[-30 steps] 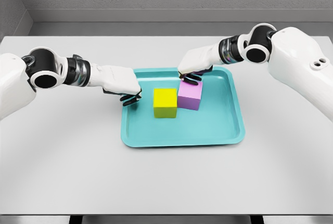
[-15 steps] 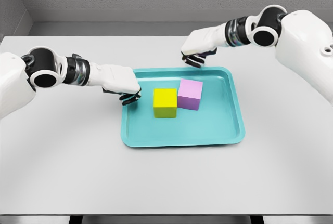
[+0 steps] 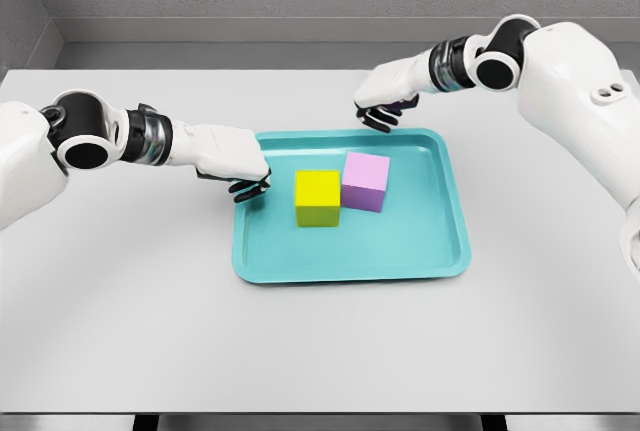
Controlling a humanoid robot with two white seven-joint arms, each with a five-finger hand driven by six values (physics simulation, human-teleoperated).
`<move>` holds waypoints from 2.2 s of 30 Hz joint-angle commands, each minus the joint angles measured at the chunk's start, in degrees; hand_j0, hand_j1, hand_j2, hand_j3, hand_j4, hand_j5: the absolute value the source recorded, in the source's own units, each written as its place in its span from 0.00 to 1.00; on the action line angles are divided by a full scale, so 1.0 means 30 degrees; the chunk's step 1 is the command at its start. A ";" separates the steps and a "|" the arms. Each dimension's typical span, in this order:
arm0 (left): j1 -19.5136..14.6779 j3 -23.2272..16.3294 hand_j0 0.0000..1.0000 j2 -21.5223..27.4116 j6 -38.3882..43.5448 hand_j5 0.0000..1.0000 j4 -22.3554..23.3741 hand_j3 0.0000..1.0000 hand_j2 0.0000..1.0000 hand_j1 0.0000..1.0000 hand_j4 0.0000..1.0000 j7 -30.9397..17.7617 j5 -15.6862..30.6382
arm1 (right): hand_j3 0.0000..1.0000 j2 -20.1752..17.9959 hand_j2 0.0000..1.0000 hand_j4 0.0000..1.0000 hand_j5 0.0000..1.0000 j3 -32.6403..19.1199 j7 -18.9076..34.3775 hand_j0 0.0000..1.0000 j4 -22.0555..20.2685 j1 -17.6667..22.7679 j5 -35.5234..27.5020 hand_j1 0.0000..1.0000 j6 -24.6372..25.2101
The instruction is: Push two cubes
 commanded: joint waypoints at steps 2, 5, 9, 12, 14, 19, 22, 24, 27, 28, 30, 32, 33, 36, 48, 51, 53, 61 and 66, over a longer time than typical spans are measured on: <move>0.0000 0.0051 0.07 0.0036 0.0041 0.07 -0.0022 0.07 0.07 0.07 0.07 0.0005 0.0076 | 0.00 0.0382 0.00 0.00 0.00 0.0312 -0.0003 0.00 0.0339 0.0029 0.0203 0.00 0.0043; 0.0029 0.0051 0.07 0.0036 0.0041 0.07 -0.0051 0.07 0.07 0.07 0.07 0.0005 0.0076 | 0.00 0.0587 0.00 0.00 0.00 0.0928 -0.0003 0.00 0.0368 0.0059 0.0203 0.00 0.0043; 0.0029 0.0051 0.07 0.0036 0.0041 0.07 -0.0051 0.07 0.07 0.07 0.07 0.0005 0.0076 | 0.00 0.0617 0.00 0.00 0.00 0.1279 -0.0003 0.00 0.0368 0.0117 0.0203 0.00 0.0043; 0.0029 0.0051 0.07 0.0036 0.0041 0.07 -0.0051 0.07 0.07 0.07 0.07 0.0005 0.0076 | 0.00 0.0675 0.00 0.00 0.00 0.1396 -0.0003 0.00 0.0368 0.0176 0.0174 0.00 0.0043; 0.0000 0.0051 0.07 0.0036 0.0041 0.07 -0.0051 0.07 0.07 0.07 0.07 0.0005 0.0076 | 0.00 0.0675 0.00 0.00 0.00 0.1396 -0.0003 0.00 0.0368 0.0176 0.0174 0.00 0.0043; 0.0029 0.0051 0.07 0.0065 0.0041 0.07 -0.0051 0.07 0.07 0.07 0.07 0.0005 0.0076 | 0.00 0.1027 0.00 0.00 0.00 0.1689 -0.0003 0.00 0.0222 0.0205 0.0174 0.00 0.0043; 0.0059 0.0051 0.07 0.0036 0.0041 0.07 -0.0051 0.07 0.07 0.07 0.07 0.0005 0.0076 | 0.00 0.1056 0.00 0.00 0.00 0.1748 -0.0003 0.00 0.0222 0.0205 0.0174 0.00 0.0043; 0.0059 0.0080 0.07 0.0065 0.0041 0.07 -0.0051 0.07 0.07 0.07 0.07 0.0005 0.0076 | 0.00 0.1056 0.00 0.00 0.00 0.1777 -0.0003 0.00 0.0193 0.0205 0.0174 0.00 0.0043; 0.0029 0.0080 0.07 0.0094 0.0041 0.07 -0.0051 0.07 0.07 0.07 0.07 0.0005 0.0076 | 0.00 0.1056 0.00 0.00 0.00 0.1807 -0.0003 0.00 0.0134 0.0205 0.0174 0.00 0.0043; 0.0029 0.0139 0.07 0.0094 0.0041 0.07 -0.0051 0.07 0.07 0.07 0.07 0.0005 0.0076 | 0.00 0.1056 0.00 0.00 0.00 0.1807 -0.0003 0.00 0.0134 0.0205 0.0174 0.00 0.0043; 0.0000 0.0168 0.07 0.0094 0.0041 0.07 -0.0022 0.07 0.07 0.07 0.07 0.0005 0.0076 | 0.00 0.1056 0.00 0.00 0.00 0.1836 -0.0003 0.00 0.0046 0.0234 0.0174 0.00 0.0043; 0.0000 0.0197 0.07 0.0241 0.0041 0.07 -0.0022 0.07 0.07 0.07 0.07 0.0005 0.0076 | 0.00 0.1056 0.00 0.00 0.00 0.1865 -0.0003 0.00 -0.0070 0.0234 0.0174 0.00 0.0043; 0.0000 0.0197 0.07 0.0270 0.0041 0.07 -0.0022 0.07 0.07 0.07 0.07 0.0005 0.0076 | 0.00 0.1056 0.00 0.00 0.00 0.2040 -0.0003 0.00 -0.0334 0.0234 0.0145 0.00 0.0043; 0.0000 0.0197 0.07 0.0270 0.0041 0.07 -0.0022 0.07 0.07 0.07 0.07 0.0005 0.0076 | 0.00 0.1027 0.00 0.00 0.00 0.2187 -0.0003 0.00 -0.0539 0.0234 0.0174 0.00 0.0043; 0.0029 0.0197 0.07 0.0270 0.0041 0.07 -0.0051 0.07 0.07 0.07 0.07 0.0005 0.0076 | 0.00 0.0998 0.00 0.00 0.00 0.2158 -0.0003 0.00 -0.1038 0.0234 0.0145 0.00 0.0043; 0.0000 0.0197 0.07 0.0270 0.0041 0.07 -0.0051 0.07 0.07 0.07 0.07 0.0005 0.0076 | 0.00 0.0968 0.00 0.00 0.00 0.2187 -0.0003 0.00 -0.1067 0.0264 0.0174 0.00 0.0043; 0.0000 0.0197 0.07 0.0270 0.0041 0.07 -0.0051 0.07 0.07 0.07 0.07 0.0005 0.0076 | 0.00 0.0939 0.00 0.00 0.00 0.2217 -0.0003 0.00 -0.1214 0.0352 0.0174 0.00 0.0043; 0.0000 0.0197 0.07 0.0270 0.0041 0.07 -0.0051 0.07 0.07 0.07 0.07 0.0005 0.0076 | 0.00 0.0939 0.00 0.00 0.00 0.2393 -0.0003 0.00 -0.1624 0.0381 0.0145 0.00 0.0043; 0.0000 0.0227 0.07 0.0270 0.0041 0.07 -0.0022 0.07 0.07 0.07 0.07 0.0005 0.0076 | 0.00 0.0939 0.00 0.00 0.00 0.2539 -0.0003 0.00 -0.1888 0.0410 0.0145 0.00 0.0043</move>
